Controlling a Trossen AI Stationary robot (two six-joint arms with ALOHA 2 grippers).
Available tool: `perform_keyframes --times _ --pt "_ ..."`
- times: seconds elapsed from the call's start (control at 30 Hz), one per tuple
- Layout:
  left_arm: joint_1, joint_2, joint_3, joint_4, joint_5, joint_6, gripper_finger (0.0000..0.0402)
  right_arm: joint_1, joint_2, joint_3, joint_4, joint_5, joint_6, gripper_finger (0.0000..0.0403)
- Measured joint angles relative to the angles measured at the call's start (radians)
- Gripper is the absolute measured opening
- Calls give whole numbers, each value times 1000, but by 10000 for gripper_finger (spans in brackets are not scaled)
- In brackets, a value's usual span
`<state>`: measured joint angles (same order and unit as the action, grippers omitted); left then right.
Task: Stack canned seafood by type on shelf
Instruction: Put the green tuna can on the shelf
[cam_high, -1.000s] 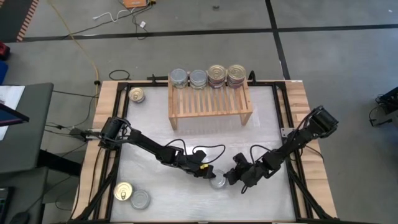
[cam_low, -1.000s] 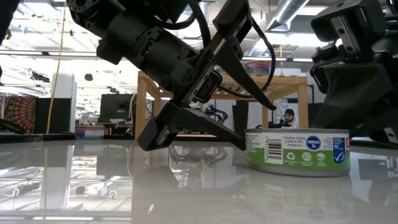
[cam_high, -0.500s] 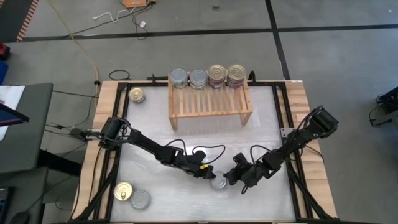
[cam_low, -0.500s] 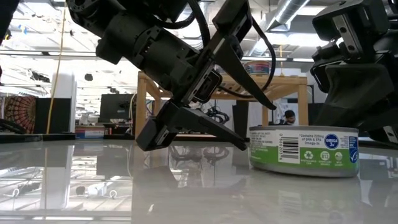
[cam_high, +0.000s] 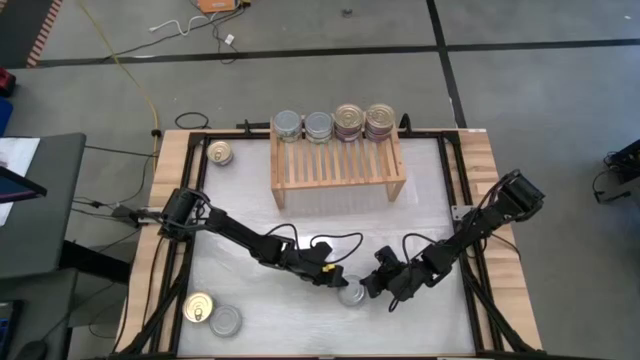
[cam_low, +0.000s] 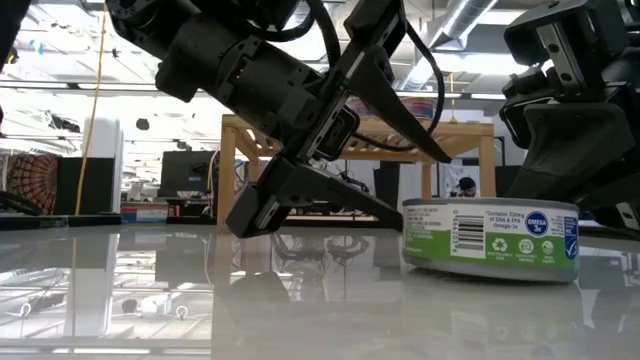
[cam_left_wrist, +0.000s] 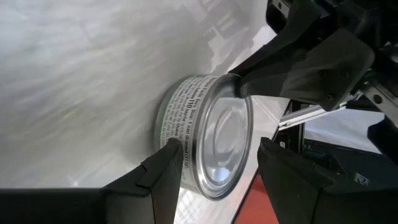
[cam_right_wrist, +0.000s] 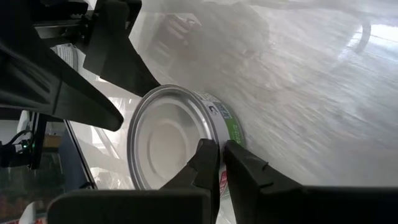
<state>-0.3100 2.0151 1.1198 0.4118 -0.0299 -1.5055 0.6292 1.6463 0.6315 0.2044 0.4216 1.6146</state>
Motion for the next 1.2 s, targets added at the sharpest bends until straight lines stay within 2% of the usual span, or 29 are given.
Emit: perform_keyframes --times 0.47,0.8,1.2 --pt "-24 1 0 -68 7 -73 196 0 -1 1 -40 2 8 53" --pt "-50 1 0 -62 -74 -124 196 0 -1 1 -47 2 9 53" --pt "-55 15 0 -22 -108 -142 196 0 0 0 -84 3 35 53"
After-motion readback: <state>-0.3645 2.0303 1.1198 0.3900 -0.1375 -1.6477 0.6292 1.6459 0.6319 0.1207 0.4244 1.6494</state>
